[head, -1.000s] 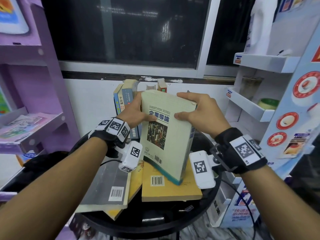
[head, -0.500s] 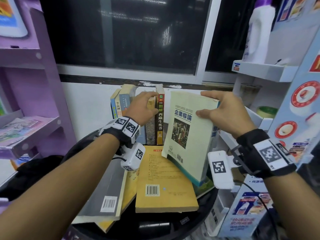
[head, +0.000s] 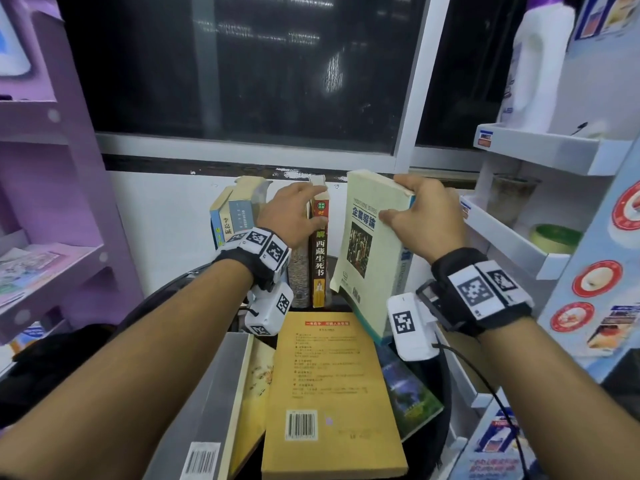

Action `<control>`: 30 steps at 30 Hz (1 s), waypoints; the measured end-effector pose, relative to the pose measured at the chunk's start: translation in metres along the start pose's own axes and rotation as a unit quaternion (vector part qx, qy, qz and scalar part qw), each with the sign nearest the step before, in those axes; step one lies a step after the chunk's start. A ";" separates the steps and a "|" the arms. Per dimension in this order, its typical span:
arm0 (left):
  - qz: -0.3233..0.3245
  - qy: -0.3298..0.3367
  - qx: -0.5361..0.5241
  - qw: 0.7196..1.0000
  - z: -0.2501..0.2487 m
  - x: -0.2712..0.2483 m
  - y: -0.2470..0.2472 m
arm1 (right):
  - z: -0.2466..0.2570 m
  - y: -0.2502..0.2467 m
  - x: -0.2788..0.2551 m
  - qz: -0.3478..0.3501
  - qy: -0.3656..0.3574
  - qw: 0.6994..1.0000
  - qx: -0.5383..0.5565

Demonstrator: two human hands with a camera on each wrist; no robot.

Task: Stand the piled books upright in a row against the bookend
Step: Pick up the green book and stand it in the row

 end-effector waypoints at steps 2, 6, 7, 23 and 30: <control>0.010 -0.006 0.001 1.000 0.003 0.007 0.004 | -0.002 0.009 0.010 -0.005 0.003 1.000 -0.013; 0.027 -0.003 -0.030 0.999 0.011 0.022 0.013 | -0.010 0.030 0.030 -0.024 0.017 0.999 -0.029; 0.031 -0.001 -0.038 0.999 0.013 0.024 0.015 | -0.013 0.036 0.035 -0.026 0.020 0.999 -0.033; 0.011 0.069 -0.053 0.996 0.028 0.030 0.029 | -0.040 0.131 0.059 0.003 0.047 0.999 -0.026; 0.014 0.072 -0.067 0.995 0.031 0.031 0.030 | -0.038 0.141 0.067 0.043 0.031 0.997 0.063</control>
Point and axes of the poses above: each hand's wrist, its own x-axis towards the middle knuckle, its own y-axis out of the palm, z = x × y, the point moved 6 cm from there along x, towards the middle knuckle, and after that the axes turned 6 degrees about -y, right-handed, at the moved point
